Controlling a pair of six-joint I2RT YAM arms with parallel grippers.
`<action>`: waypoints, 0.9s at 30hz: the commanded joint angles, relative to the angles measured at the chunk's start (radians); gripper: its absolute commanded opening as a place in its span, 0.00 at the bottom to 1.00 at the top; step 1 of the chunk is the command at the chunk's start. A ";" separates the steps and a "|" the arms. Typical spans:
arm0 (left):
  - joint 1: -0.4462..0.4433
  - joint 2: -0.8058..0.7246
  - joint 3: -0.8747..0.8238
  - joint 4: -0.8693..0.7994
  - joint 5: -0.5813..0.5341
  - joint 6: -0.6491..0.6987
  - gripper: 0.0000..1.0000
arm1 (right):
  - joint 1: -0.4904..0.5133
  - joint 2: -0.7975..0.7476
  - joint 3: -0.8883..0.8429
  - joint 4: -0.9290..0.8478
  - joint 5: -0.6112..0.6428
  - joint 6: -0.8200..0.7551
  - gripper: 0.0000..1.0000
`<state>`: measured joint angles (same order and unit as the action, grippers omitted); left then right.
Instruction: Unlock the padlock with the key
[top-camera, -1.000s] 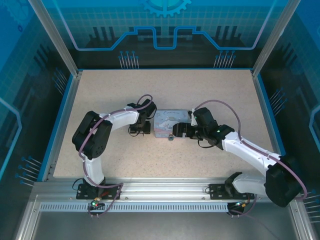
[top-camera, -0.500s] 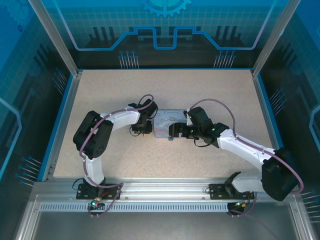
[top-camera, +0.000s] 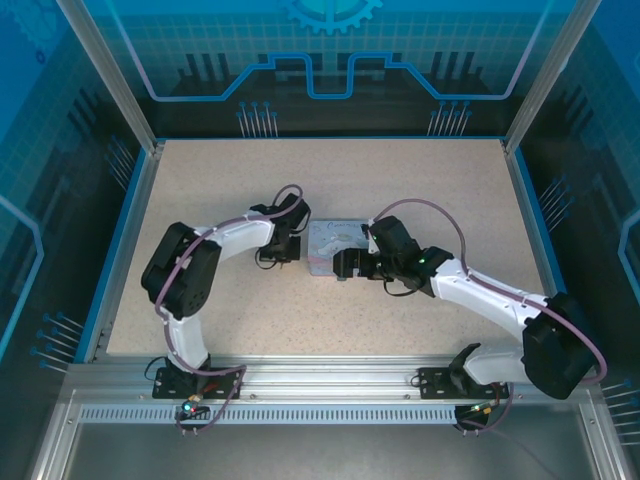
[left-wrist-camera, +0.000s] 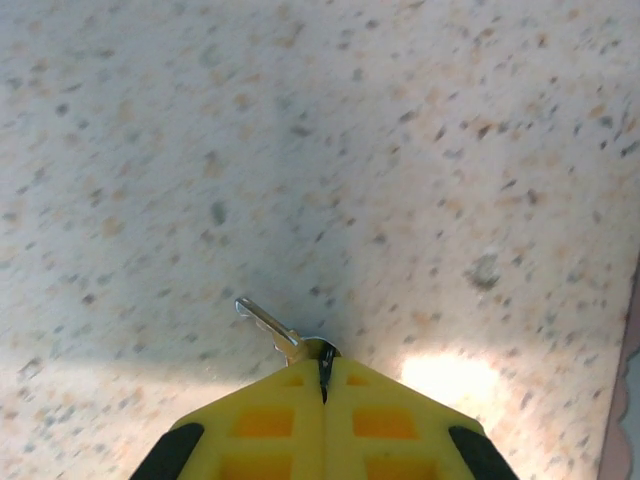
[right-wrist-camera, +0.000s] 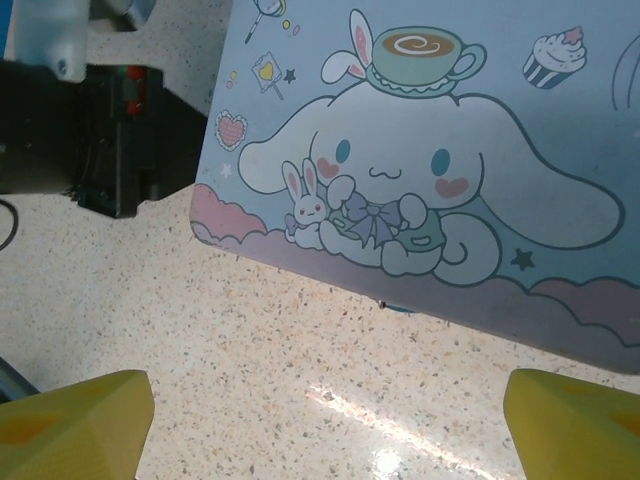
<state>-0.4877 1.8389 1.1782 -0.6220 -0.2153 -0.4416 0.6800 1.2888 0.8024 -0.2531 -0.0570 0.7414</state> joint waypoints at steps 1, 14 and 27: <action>0.008 -0.185 -0.053 -0.002 0.050 0.031 0.00 | 0.015 -0.048 0.031 -0.001 0.004 0.034 0.91; -0.004 -0.551 -0.269 0.511 0.426 -0.213 0.00 | -0.051 -0.093 0.066 0.066 -0.085 -0.048 0.82; -0.136 -0.478 -0.185 0.515 0.235 -0.458 0.00 | -0.041 -0.060 0.067 0.169 -0.142 -0.027 0.51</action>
<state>-0.6018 1.3361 0.9318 -0.0776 0.0757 -0.8360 0.6342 1.2163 0.8448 -0.1242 -0.1726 0.7212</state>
